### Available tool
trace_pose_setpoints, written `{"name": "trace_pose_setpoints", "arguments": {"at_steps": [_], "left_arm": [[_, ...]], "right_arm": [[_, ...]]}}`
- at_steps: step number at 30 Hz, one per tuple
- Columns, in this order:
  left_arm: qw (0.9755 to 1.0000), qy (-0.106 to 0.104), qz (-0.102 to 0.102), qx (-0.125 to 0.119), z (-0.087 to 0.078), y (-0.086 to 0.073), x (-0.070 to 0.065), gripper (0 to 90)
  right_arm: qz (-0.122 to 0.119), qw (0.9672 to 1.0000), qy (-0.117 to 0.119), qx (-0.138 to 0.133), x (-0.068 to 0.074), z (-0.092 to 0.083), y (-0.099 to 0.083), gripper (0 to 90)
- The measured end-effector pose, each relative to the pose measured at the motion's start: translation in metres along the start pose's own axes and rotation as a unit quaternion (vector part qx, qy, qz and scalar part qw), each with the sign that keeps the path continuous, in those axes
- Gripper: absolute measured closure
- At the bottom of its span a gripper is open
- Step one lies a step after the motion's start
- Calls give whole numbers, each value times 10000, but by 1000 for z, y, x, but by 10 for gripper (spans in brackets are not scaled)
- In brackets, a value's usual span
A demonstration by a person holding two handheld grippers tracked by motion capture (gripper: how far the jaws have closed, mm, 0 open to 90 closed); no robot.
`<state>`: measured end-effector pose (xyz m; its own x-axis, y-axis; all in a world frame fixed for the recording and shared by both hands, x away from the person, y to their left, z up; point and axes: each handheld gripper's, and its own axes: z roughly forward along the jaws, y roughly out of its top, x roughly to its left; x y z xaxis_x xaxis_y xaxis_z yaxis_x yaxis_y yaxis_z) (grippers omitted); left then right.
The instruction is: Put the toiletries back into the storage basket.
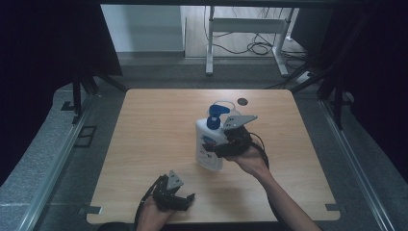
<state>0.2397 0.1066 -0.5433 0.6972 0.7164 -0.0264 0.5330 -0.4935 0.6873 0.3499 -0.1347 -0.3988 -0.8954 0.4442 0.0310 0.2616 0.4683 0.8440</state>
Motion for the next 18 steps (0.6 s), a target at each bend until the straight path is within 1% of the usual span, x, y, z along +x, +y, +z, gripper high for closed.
{"name": "trace_pose_setpoints", "arguments": {"at_steps": [11,18], "left_arm": [[10000,-4,1,1,0,0,0,115],[10000,1,1,1,0,0,0,115]], "right_arm": [[-87,9998,148,-105,-18,-14,9,376],[-227,9996,166,-101,-29,-21,16,376]]}}
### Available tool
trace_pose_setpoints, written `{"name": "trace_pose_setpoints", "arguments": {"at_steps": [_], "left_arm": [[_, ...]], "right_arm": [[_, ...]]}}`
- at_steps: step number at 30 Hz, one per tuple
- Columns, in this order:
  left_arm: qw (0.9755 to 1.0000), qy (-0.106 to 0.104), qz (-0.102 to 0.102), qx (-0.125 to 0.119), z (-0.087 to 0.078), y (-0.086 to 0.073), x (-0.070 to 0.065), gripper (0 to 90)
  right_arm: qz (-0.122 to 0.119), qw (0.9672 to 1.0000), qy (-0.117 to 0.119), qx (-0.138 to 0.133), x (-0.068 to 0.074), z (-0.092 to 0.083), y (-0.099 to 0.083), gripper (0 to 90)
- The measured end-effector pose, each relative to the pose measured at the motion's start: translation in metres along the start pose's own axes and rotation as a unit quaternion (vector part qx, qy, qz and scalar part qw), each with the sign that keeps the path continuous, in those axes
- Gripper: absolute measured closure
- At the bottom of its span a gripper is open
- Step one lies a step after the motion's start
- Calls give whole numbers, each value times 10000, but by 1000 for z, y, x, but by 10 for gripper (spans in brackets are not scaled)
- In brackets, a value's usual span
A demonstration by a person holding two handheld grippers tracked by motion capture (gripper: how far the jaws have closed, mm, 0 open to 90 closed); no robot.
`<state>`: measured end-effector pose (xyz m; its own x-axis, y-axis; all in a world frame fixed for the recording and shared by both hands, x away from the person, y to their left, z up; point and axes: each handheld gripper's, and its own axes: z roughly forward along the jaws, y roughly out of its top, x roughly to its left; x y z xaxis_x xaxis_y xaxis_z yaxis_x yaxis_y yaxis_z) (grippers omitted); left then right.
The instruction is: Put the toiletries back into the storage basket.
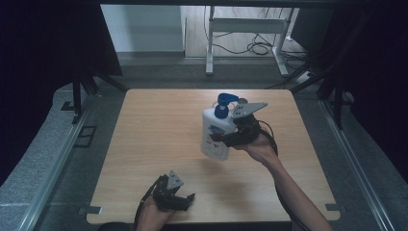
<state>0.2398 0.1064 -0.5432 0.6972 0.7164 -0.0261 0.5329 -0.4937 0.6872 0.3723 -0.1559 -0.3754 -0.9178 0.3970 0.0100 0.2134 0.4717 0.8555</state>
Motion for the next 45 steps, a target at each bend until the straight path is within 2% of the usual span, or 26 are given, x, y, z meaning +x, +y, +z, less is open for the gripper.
{"name": "trace_pose_setpoints", "arguments": {"at_steps": [23,45], "left_arm": [[10000,-3,-10,-13,0,0,0,115],[10000,-15,-7,-14,0,0,0,115]], "right_arm": [[-52,9999,95,-109,-34,-22,17,377],[-77,9999,-17,-86,-70,-33,36,378]]}}
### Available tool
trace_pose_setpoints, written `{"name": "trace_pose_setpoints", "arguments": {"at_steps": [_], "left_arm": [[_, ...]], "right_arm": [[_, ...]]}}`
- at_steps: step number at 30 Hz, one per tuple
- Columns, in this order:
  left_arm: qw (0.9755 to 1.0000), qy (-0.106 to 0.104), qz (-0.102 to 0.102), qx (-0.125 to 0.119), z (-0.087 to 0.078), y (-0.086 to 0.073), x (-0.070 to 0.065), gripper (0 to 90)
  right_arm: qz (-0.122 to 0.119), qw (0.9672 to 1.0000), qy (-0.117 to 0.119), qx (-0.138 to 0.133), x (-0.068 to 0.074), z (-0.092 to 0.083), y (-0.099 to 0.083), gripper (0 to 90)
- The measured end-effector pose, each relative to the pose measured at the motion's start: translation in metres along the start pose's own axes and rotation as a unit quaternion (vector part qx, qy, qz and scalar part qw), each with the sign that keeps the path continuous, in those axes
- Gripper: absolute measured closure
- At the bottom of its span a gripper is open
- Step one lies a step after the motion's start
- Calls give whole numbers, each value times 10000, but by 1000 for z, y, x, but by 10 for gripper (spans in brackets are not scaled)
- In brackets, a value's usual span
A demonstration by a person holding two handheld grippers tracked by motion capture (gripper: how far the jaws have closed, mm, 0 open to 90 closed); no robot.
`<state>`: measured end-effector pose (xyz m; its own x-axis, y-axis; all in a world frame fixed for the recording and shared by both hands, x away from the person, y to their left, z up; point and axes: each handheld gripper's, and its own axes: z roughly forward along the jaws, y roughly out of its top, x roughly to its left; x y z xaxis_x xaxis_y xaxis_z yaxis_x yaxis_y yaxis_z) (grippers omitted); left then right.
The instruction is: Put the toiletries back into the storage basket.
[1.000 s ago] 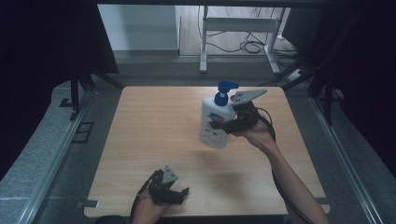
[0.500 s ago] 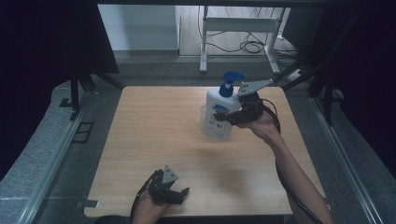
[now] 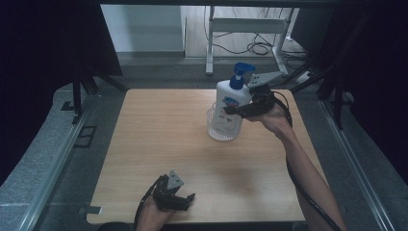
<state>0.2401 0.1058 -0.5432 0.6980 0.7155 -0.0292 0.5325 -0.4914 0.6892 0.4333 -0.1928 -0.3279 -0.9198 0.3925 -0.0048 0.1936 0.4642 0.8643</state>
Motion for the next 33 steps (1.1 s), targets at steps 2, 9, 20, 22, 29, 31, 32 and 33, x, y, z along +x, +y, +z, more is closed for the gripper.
{"name": "trace_pose_setpoints", "arguments": {"at_steps": [2,9,20,22,29,31,32,33], "left_arm": [[10000,0,8,1,0,0,0,115],[10000,-4,13,1,0,0,0,115],[10000,-1,23,0,0,0,0,115],[10000,-1,21,0,0,0,0,115],[10000,-4,11,5,0,0,0,115],[10000,-7,11,4,0,0,0,115],[10000,-5,12,5,0,0,0,115],[10000,-6,11,4,0,0,0,115]], "right_arm": [[-9,10000,-9,2,-4,0,1,378],[-20,10000,-53,63,-16,5,4,379],[-73,9997,-94,196,-33,14,7,379],[-93,9997,-108,213,-36,15,7,380],[-86,9996,-149,243,-44,20,8,380],[-80,9995,-154,253,-46,22,8,380],[-86,9995,-161,272,-47,23,8,380],[-90,9994,-166,280,-48,25,7,380]]}}
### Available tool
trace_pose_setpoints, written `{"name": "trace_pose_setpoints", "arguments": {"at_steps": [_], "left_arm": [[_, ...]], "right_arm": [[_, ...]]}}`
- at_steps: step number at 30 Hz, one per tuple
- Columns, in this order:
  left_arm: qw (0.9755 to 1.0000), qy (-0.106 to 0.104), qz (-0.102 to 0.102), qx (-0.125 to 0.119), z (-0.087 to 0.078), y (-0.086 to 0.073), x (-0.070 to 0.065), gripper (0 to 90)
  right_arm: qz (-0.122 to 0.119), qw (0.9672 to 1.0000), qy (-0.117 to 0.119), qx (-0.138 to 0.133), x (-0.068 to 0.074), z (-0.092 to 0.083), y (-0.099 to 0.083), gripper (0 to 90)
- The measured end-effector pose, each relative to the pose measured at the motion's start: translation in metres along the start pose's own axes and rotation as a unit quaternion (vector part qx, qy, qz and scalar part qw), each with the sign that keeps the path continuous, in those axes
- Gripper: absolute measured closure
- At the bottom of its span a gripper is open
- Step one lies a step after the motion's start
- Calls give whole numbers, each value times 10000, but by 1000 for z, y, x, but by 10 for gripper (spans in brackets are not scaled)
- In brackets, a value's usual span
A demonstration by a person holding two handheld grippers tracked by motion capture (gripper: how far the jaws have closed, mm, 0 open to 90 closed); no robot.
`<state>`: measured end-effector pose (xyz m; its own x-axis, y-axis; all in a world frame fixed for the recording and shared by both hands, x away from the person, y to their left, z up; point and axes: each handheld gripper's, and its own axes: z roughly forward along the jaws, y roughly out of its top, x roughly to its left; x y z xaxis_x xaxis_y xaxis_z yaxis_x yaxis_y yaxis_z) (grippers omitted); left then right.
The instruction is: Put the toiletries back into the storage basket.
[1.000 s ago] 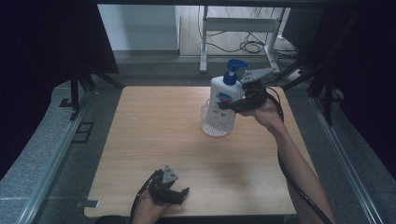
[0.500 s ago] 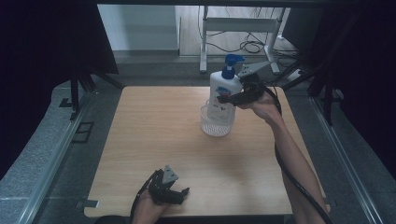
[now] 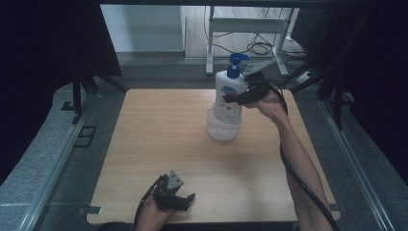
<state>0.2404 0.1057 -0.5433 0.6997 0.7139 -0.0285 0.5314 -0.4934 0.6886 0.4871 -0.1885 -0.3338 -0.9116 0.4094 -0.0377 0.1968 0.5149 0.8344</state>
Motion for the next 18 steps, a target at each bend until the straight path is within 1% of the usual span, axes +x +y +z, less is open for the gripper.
{"name": "trace_pose_setpoints", "arguments": {"at_steps": [6,11,18], "left_arm": [[10000,-5,5,0,0,0,0,116],[10000,-6,9,-2,0,0,0,116],[10000,-6,12,-1,0,0,0,115]], "right_arm": [[-17,10000,-37,71,-4,6,-2,380],[14,10000,-62,56,-7,10,-4,380],[-2,9999,-94,68,-10,15,-7,380]]}}
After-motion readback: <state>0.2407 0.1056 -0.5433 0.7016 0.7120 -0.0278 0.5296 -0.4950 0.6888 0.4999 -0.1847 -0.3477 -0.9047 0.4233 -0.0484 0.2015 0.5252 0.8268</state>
